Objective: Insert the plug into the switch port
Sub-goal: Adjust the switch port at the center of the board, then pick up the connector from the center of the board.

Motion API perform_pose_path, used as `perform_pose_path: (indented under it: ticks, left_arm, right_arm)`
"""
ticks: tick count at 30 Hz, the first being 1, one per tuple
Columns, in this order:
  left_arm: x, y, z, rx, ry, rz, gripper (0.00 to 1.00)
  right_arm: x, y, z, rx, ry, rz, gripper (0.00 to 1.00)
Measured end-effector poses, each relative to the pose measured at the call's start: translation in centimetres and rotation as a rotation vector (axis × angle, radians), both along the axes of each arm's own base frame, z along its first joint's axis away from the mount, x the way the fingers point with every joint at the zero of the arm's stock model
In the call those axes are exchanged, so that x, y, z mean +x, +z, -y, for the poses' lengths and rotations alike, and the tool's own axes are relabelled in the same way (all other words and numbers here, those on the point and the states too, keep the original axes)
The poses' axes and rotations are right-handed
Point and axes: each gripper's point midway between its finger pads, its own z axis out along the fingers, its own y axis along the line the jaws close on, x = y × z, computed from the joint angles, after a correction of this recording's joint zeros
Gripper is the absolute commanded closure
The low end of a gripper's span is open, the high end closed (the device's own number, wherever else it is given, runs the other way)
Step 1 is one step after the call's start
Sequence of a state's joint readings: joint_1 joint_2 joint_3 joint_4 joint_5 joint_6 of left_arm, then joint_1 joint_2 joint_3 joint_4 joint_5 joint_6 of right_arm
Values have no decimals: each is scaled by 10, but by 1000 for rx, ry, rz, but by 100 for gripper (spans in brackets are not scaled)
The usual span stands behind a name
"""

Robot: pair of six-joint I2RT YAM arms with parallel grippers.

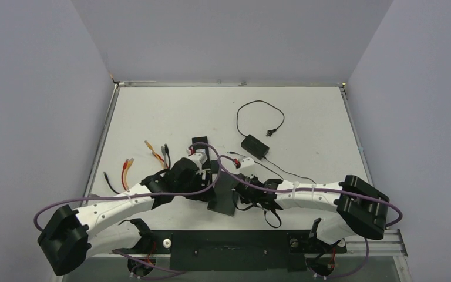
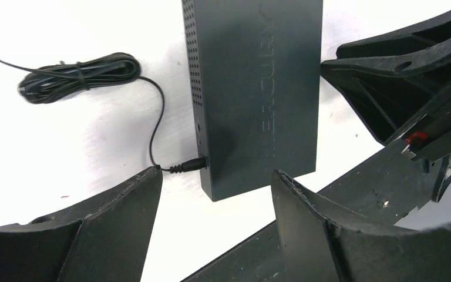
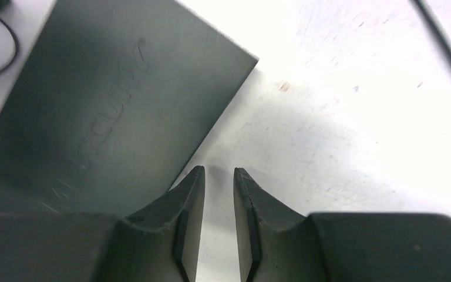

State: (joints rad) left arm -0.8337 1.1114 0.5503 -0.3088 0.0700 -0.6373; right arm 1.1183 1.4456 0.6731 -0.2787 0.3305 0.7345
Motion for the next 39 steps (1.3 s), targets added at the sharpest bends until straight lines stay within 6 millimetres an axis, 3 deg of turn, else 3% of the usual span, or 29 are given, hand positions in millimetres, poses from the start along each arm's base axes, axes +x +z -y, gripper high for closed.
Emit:
perform_pose_path:
  ticks: [4,8,12,17,24,30,39]
  left_arm:
    - [7,23,-14,-18,61,72,28]
    - [18,49,-31,-20,140,156,23]
    - [30,68,-50,-3,232,221,22]
    - [51,75,-79,46,386,251,22]
    - [92,72,-131,121,637,246,22]
    - [117,62,-175,183,818,222,22]
    - [150,53,-204,248,946,227,23]
  right_arm:
    - [14,21,1,-5,-11,50,59]
    - [32,50,-13,26,-10,112,50]
    - [46,77,-29,65,1,163,49]
    - [55,102,-46,116,22,208,49]
    - [54,105,-50,125,54,210,49]
    - [44,105,-41,157,71,209,49]
    - [23,91,-37,183,115,185,50]
